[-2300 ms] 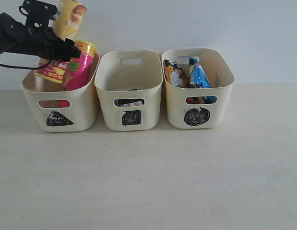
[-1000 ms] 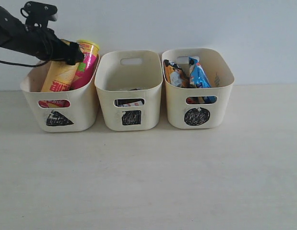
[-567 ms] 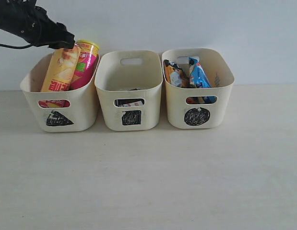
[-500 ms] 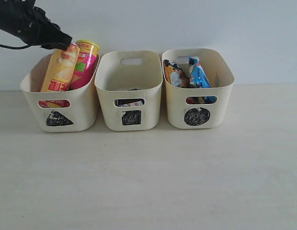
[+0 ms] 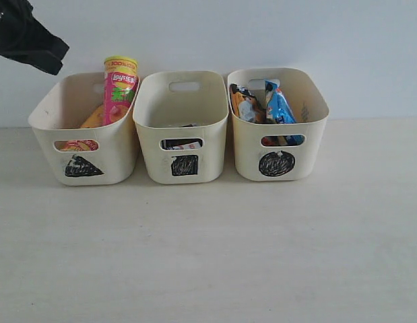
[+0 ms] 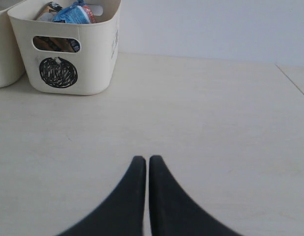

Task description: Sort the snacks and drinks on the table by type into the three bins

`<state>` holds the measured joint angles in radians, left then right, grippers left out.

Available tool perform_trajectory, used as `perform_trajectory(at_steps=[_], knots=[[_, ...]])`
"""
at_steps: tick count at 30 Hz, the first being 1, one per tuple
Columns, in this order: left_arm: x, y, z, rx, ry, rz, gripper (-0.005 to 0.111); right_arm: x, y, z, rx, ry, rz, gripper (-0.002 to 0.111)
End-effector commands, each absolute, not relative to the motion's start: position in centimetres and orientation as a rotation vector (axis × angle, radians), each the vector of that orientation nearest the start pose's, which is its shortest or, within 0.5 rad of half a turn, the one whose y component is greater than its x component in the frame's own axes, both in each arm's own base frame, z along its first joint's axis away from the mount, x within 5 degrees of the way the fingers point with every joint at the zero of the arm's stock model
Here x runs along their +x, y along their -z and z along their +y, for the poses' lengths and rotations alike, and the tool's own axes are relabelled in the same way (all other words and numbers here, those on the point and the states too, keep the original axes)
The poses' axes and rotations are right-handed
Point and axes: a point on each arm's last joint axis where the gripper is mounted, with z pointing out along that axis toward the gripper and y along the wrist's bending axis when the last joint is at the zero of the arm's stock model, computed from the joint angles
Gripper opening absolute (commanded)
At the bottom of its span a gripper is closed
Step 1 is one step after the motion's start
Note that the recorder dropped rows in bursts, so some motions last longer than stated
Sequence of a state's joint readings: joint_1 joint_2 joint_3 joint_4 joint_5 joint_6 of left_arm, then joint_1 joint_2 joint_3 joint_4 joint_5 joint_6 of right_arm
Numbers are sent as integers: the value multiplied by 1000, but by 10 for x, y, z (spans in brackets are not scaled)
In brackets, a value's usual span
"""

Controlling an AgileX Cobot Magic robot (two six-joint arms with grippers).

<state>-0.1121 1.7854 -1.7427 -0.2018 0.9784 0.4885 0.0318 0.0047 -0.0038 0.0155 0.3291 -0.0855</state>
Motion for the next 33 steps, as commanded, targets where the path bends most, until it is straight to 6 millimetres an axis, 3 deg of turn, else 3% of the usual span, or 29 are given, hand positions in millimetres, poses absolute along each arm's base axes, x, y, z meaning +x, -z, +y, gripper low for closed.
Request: perform_trajectory(at_steps=[1,12,20,33], knots=[[367,-381,-55,633,83,2349,4,54,-184,2,-95,28,1802,0],[291,-395,-44,609,31,2287,4,54,-184,2,-95,28,1802,0],[214,-389,-35,573,23,2222,4,54,-184,2,-95,28,1802,0],[143,-374,-26,409,45,2040,4,54,-184,2,-95,28,1802,0]])
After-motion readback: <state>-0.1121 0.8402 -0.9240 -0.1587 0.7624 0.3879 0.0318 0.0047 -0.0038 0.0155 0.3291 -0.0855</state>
